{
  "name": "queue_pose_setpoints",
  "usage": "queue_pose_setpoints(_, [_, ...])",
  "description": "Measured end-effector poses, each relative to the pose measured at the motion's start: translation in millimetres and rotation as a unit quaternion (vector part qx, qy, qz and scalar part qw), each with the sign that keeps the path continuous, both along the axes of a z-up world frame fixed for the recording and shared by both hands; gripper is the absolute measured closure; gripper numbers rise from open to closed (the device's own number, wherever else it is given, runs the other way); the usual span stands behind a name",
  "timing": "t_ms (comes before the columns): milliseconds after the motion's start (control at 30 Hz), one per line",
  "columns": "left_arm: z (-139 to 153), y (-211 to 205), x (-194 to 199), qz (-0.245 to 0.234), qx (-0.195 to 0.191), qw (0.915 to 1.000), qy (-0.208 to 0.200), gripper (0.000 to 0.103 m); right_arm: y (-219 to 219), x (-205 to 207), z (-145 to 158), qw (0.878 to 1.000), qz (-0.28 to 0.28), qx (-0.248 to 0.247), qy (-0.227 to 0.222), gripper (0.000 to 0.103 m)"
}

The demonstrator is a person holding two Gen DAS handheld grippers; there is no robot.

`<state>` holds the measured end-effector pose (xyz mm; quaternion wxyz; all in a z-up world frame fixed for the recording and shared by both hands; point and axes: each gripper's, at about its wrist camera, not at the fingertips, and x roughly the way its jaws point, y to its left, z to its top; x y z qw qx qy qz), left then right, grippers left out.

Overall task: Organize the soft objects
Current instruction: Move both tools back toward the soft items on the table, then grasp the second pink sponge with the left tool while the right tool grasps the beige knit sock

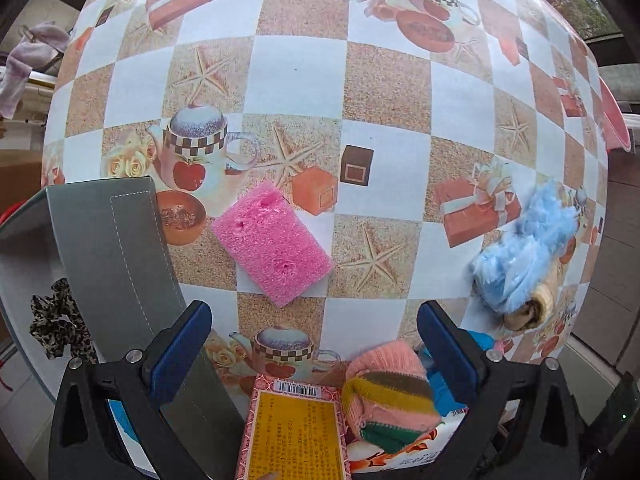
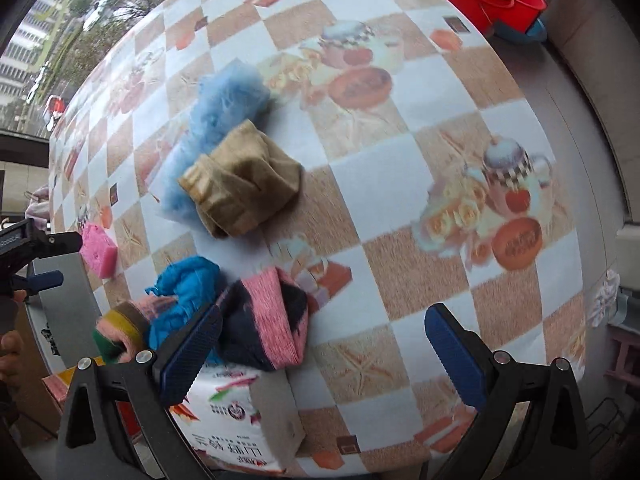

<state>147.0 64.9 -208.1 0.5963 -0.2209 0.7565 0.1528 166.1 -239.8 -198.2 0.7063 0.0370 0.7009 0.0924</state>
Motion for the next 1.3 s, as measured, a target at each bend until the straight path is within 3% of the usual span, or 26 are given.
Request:
queue_pose_setpoints(133, [-17,3,3,0.018,0.019,0.9993,0.028,0.0,22,33,-10,0.999,0.053,0.0,-0.011,0.001])
queue_pose_setpoints(300, [-33,13,2,0.056,0.027,0.9967,0.052,0.0,43,65,-28,0.997,0.075,0.01,-0.002,0.001])
queue_pose_setpoints(500, [-50,20,2,0.09,0.005,0.994,0.061,0.0,59,78,-51,0.995,0.094,0.02,0.03,0.001])
queue_pose_setpoints(567, [-54,16,4,0.088,0.006,0.9941,0.064,0.002,57,80,-56,0.995,0.088,0.027,0.046,0.019])
queue_pose_setpoints(600, [-55,15,5,0.084,0.01,0.9942,0.067,0.004,53,81,-58,0.994,0.085,0.038,0.055,0.021])
queue_pose_setpoints(633, [-57,12,7,0.079,0.008,0.9946,0.068,0.006,51,80,-57,0.994,0.085,0.038,0.054,0.029])
queue_pose_setpoints(667, [-60,10,8,0.074,0.002,0.995,0.068,0.011,47,80,-55,0.994,0.085,0.039,0.053,0.042])
queue_pose_setpoints(733, [-64,6,11,0.071,-0.005,0.9954,0.064,0.019,41,81,-54,0.994,0.081,0.042,0.055,0.049])
queue_pose_setpoints(767, [-63,4,12,0.073,-0.008,0.9957,0.056,0.026,36,81,-53,0.994,0.074,0.053,0.059,0.055])
queue_pose_setpoints(833, [-58,-3,14,0.065,-0.011,0.9971,0.039,0.042,20,85,-46,0.994,0.056,0.073,0.061,0.057])
queue_pose_setpoints(900, [-51,-12,21,0.028,0.0,0.9993,0.025,0.085,7,81,-40,0.994,0.043,0.084,0.059,0.061])
queue_pose_setpoints(1100, [-26,-41,32,-0.048,0.021,0.9985,-0.015,0.088,-27,66,-29,0.995,0.011,0.084,0.058,0.061])
queue_pose_setpoints(1300, [16,-57,26,-0.082,0.007,0.9933,-0.081,0.091,-74,34,-27,0.994,-0.034,0.073,0.074,0.061])
